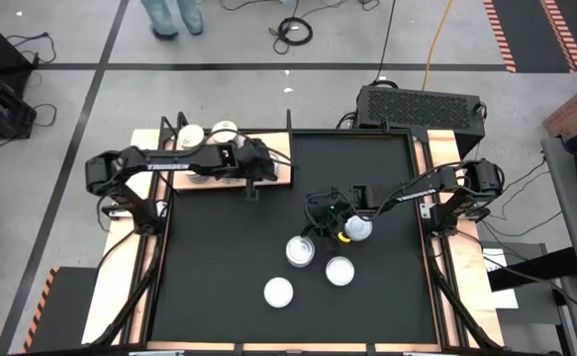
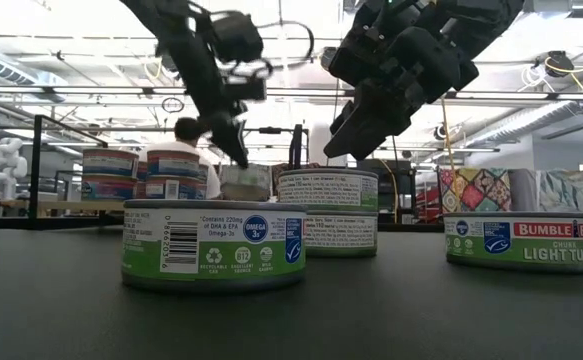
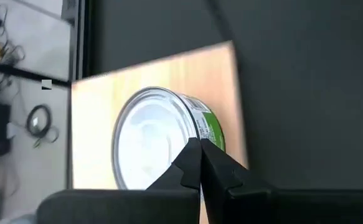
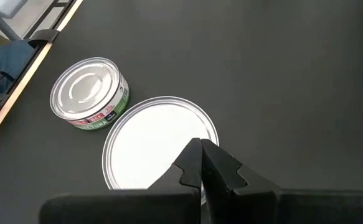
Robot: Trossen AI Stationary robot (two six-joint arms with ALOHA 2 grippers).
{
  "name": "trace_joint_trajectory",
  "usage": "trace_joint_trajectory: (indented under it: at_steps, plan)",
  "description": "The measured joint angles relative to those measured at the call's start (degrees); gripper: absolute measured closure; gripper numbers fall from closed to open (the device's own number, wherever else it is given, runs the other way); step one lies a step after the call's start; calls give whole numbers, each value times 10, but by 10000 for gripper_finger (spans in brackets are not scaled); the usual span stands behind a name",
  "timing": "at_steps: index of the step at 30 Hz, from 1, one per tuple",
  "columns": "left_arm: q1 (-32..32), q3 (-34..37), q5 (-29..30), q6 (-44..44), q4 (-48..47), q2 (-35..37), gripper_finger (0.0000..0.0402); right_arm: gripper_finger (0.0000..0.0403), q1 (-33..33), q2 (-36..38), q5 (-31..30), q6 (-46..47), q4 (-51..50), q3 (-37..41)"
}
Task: Stack canned seafood by type on shelf
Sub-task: Put the green tuna can on the shelf
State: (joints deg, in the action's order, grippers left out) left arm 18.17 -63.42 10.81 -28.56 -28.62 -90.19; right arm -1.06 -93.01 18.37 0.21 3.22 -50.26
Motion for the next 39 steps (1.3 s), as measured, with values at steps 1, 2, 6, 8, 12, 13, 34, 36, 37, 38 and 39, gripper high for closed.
trace_joint_trajectory:
  at_steps: [1,2,6,8,12,13,34,36,37,38,39]
  plan:
    - [5,0,9,-7,3,-9,402,403,0,0,0,0,0,0]
    - [11,0,16,-14,8,-18,402,403,0,0,0,0,0,0]
    - [34,1,30,-47,44,-42,402,403,0,0,0,-7,-1,0]
    - [48,1,30,-58,56,-51,402,403,0,0,0,-8,-3,0]
    - [76,1,30,-78,81,-63,402,403,-1,0,0,-9,-3,0]
    - [82,1,30,-79,84,-65,402,403,-1,0,0,-9,-3,0]
    - [122,1,-10,-79,120,-78,396,403,-1,0,0,-9,-3,0]
    - [122,1,-10,-79,122,-78,387,403,-1,0,0,-9,-3,0]
    - [122,1,-11,-79,122,-78,382,403,-1,0,0,-9,-3,0]
    - [121,1,-12,-79,122,-78,377,403,-1,0,0,-9,-3,0]
    - [120,0,-12,-79,122,-78,371,403,-1,0,0,-9,-3,0]
